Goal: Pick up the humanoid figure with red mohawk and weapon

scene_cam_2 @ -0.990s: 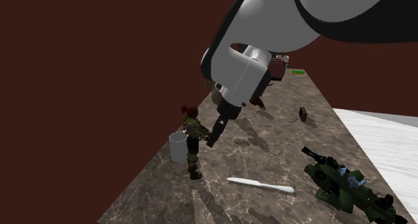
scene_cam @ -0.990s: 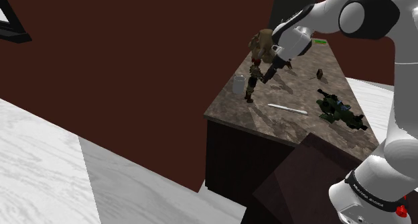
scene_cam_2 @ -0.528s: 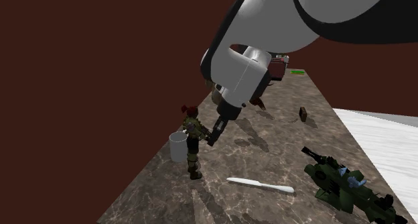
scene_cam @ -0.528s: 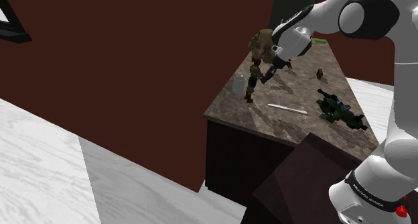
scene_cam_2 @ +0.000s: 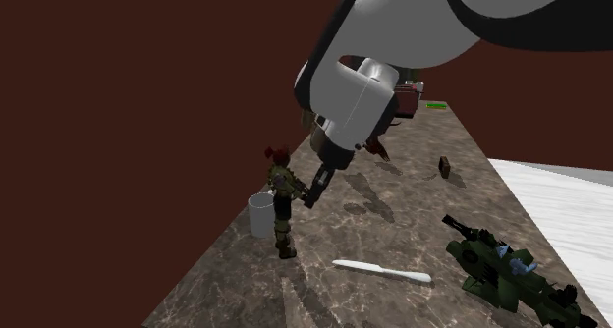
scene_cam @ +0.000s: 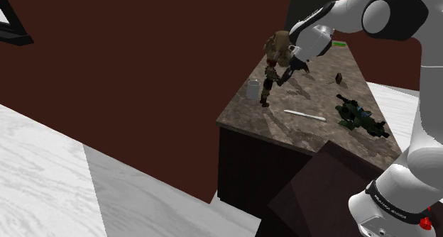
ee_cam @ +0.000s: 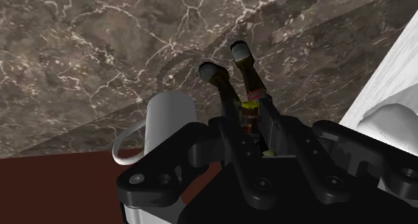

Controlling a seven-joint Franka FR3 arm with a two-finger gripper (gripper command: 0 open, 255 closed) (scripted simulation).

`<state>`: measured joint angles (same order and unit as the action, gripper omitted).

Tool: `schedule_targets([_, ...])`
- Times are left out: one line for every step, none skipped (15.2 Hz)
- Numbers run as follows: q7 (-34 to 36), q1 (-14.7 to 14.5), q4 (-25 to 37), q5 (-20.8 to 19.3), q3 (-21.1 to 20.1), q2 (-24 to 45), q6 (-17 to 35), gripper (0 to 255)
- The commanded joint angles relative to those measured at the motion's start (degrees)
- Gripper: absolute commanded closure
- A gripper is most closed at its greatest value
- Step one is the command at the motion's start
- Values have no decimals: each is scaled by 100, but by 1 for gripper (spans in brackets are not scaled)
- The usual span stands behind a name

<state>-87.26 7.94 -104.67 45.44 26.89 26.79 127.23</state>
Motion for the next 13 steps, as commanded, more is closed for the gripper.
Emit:
schedule_targets([81,-28,7,-83,41,-99,-73,255])
schedule_targets([124,-41,19,-126,60,-144,-115,255])
schedule_targets([167,-52,33,-168,80,-187,-157,255])
schedule_targets([210,-64,48,-211,98,-230,-200,255])
schedule_targets([253,-75,65,-252,116,-272,-243,255])
schedule_targets([296,-85,83,-294,134,-313,-287,255])
schedule_targets([338,-96,102,-334,151,-353,-332,255])
schedule_targets([380,-105,122,-375,168,-393,-377,255])
schedule_targets([423,-115,144,-415,184,-431,-422,255])
schedule_targets([464,-124,167,-454,200,-469,-468,255])
schedule_targets([506,-132,192,-493,215,-506,-515,255])
schedule_targets([513,-133,195,-499,217,-512,-522,255])
schedule_targets([512,-133,195,-499,217,-512,-522,255])
